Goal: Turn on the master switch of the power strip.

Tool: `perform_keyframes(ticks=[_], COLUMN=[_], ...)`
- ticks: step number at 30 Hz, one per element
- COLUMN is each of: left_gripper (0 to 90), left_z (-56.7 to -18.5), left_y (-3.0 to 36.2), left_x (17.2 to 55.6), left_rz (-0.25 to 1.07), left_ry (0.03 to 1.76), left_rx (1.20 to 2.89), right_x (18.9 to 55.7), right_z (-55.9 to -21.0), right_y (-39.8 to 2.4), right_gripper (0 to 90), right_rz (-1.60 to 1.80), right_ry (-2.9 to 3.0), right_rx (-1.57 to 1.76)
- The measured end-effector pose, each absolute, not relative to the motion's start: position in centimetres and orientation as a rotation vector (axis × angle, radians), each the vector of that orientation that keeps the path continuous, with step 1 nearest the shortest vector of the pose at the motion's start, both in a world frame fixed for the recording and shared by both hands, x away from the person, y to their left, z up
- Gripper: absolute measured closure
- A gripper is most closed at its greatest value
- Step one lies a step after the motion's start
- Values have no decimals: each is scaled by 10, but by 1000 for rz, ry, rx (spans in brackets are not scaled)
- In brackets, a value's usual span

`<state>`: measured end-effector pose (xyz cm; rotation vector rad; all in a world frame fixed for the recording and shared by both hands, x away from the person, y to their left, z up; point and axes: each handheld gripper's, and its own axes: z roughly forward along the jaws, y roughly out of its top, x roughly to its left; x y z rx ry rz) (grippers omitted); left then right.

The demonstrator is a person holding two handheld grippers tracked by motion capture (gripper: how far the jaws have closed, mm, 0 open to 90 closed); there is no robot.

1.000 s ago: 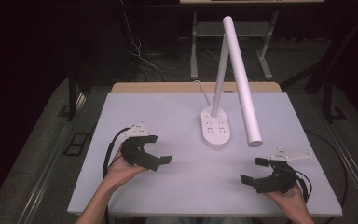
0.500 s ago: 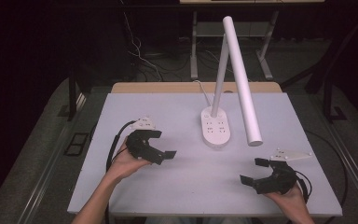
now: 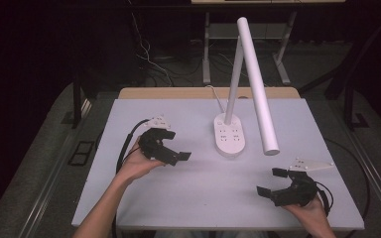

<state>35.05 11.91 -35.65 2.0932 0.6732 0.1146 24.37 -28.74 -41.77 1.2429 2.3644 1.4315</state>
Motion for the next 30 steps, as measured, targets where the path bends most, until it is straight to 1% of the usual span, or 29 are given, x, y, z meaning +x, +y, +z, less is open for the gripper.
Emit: perform_keyframes(ticks=[15,19,22,30], left_gripper=[5,6,7,8], left_z=[-344,-345,-345,-343], left_y=[112,109,105,99], left_x=[374,382,393,412], left_rz=[130,125,124,130], left_ry=[686,692,692,728], left_rx=[2110,2117,2157,2154], right_x=[244,244,244,244], right_z=[-418,-418,-418,-418], right_y=[-288,-287,-288,-289], right_gripper=[4,4,4,4], right_rz=[1443,1442,1442,1441], right_ry=[2361,2363,2363,2360], right_rx=[1237,1244,1239,1240])
